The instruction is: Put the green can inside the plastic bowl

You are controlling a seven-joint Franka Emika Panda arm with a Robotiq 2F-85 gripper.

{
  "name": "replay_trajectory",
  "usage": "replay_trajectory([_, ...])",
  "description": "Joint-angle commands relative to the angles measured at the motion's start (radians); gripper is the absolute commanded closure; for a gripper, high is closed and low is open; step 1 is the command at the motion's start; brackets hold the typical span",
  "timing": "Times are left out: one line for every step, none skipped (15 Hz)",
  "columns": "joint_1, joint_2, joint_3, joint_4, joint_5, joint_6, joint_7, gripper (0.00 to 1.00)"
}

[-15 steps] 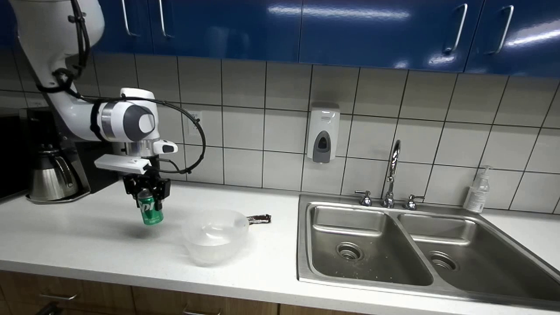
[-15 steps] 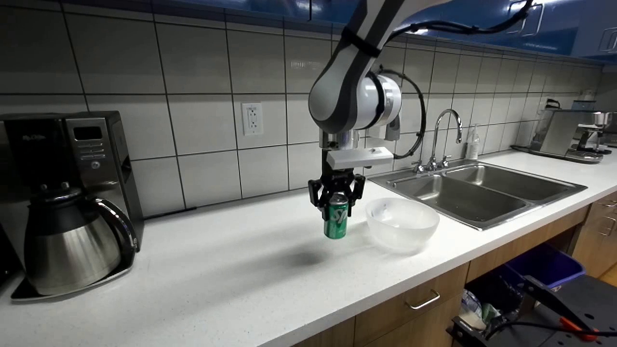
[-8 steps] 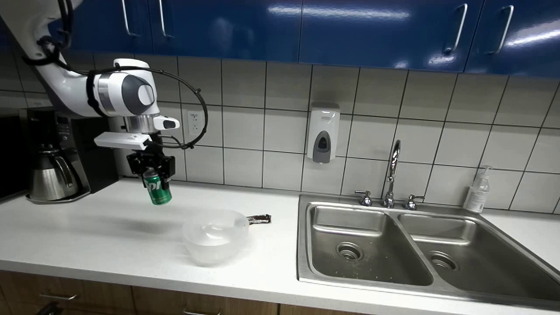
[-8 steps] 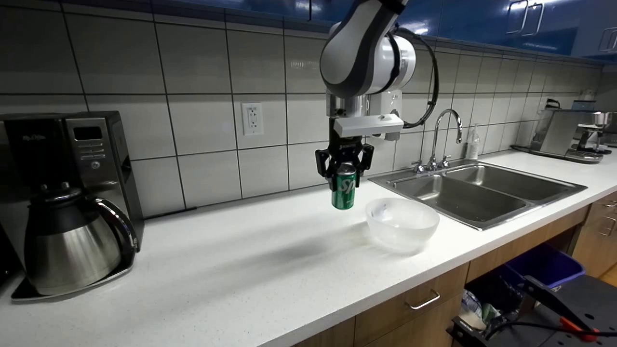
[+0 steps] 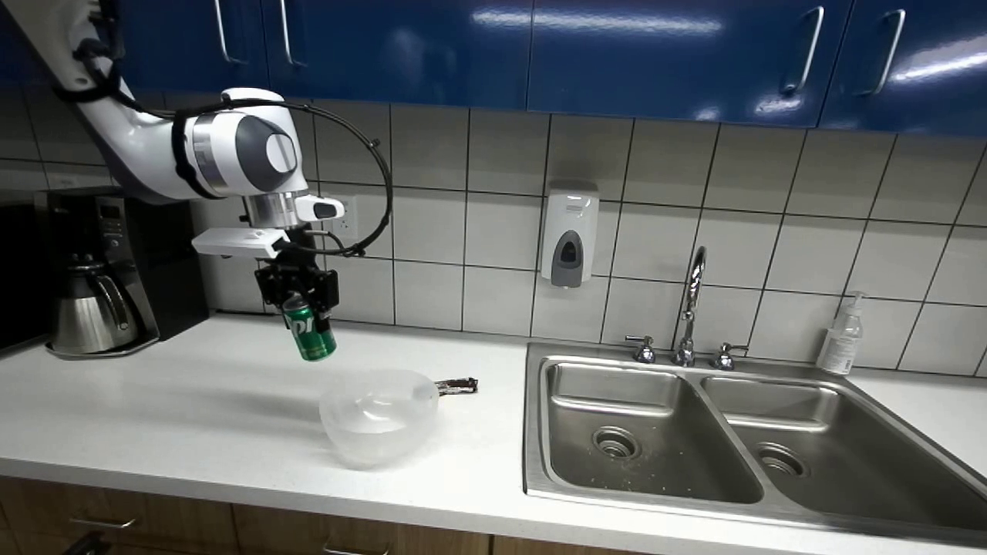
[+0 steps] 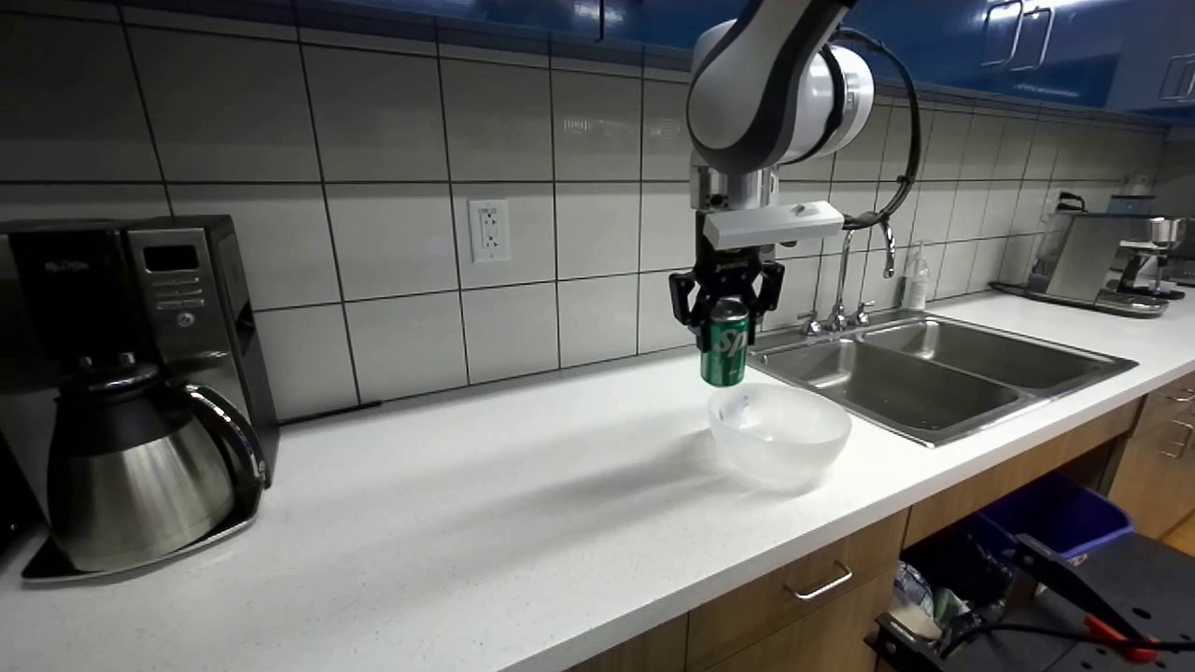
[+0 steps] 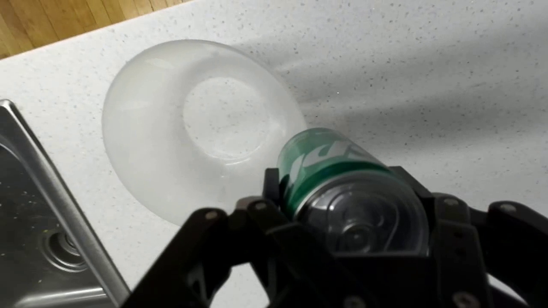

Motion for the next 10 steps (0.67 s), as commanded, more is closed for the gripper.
replay_trajectory([-0.039,-0.063,-0.009,-0.058,-0.053,-0.002,0.07,0.61])
replay_trajectory([-0.049,-0.064,-0.014,-0.066,-0.054,0.006,0.08,0.61])
replay_trajectory([-0.059,-0.063,-0.018,-0.072,-0.055,0.012,0.091,0.61])
replay_trajectory([-0.068,-0.059,-0.023,-0.076,-0.054,0.02,0.101,0.61])
replay_trajectory([-0.075,-0.056,-0.027,-0.08,-0.048,0.026,0.104,0.61])
replay_trajectory([-0.083,-0.049,-0.032,-0.085,-0.051,0.042,0.118,0.61])
replay_trajectory([-0.089,-0.045,-0.036,-0.089,-0.05,0.055,0.125,0.61])
replay_trajectory([-0.094,-0.039,-0.04,-0.094,-0.051,0.074,0.136,0.61])
replay_trajectory([-0.097,-0.033,-0.044,-0.098,-0.059,0.092,0.151,0.61])
replay_trajectory([-0.1,-0.024,-0.049,-0.1,-0.06,0.112,0.163,0.61])
